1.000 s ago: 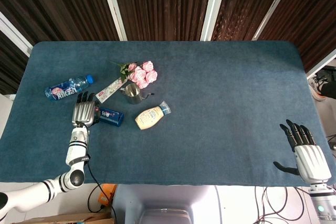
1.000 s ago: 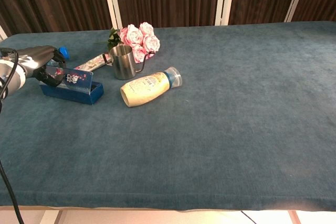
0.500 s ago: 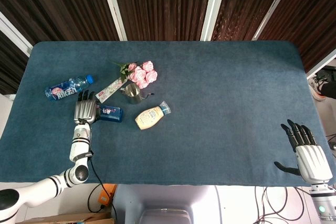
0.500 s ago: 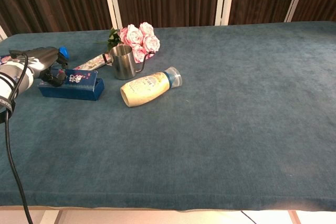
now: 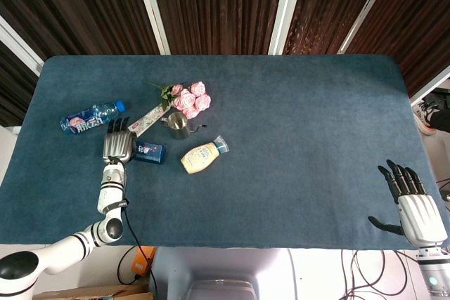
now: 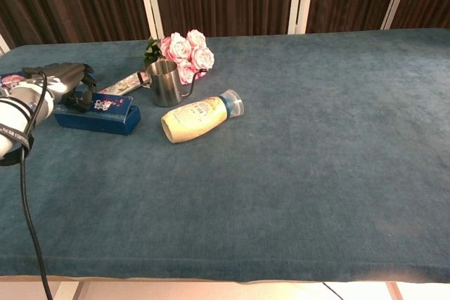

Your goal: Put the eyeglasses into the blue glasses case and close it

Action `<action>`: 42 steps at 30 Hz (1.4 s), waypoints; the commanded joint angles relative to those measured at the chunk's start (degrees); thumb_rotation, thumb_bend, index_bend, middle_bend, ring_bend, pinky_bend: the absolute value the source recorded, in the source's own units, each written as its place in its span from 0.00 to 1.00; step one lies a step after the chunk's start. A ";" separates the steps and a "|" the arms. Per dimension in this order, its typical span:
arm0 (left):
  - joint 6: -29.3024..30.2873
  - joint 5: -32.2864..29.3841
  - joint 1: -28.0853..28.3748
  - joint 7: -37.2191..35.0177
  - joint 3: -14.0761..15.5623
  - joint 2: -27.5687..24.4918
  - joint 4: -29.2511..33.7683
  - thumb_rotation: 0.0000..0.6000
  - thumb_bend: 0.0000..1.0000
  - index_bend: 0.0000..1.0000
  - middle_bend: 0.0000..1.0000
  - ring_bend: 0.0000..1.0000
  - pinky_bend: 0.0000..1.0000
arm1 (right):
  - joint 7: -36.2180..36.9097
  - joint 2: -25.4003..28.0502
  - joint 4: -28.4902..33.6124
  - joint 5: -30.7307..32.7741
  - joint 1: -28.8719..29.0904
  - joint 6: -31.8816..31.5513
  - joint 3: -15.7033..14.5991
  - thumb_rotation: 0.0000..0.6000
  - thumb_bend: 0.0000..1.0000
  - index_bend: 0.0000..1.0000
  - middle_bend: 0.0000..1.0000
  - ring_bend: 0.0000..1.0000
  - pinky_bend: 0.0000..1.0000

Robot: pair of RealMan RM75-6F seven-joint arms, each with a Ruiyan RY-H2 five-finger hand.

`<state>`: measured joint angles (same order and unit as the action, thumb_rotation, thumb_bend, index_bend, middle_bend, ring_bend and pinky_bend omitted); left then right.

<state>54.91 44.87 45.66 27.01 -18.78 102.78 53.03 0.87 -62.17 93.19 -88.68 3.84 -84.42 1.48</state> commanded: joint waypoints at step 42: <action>30.95 49.46 -30.97 -28.84 28.81 -35.14 34.79 1.00 0.38 0.00 0.00 0.00 0.00 | -4.67 -2.22 -0.18 -2.99 -0.39 -0.67 -1.58 1.00 0.18 0.00 0.00 0.00 0.00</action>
<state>83.71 90.09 16.84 0.84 7.00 70.55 89.33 -3.51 -64.23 93.05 -91.69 3.55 -84.96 -0.10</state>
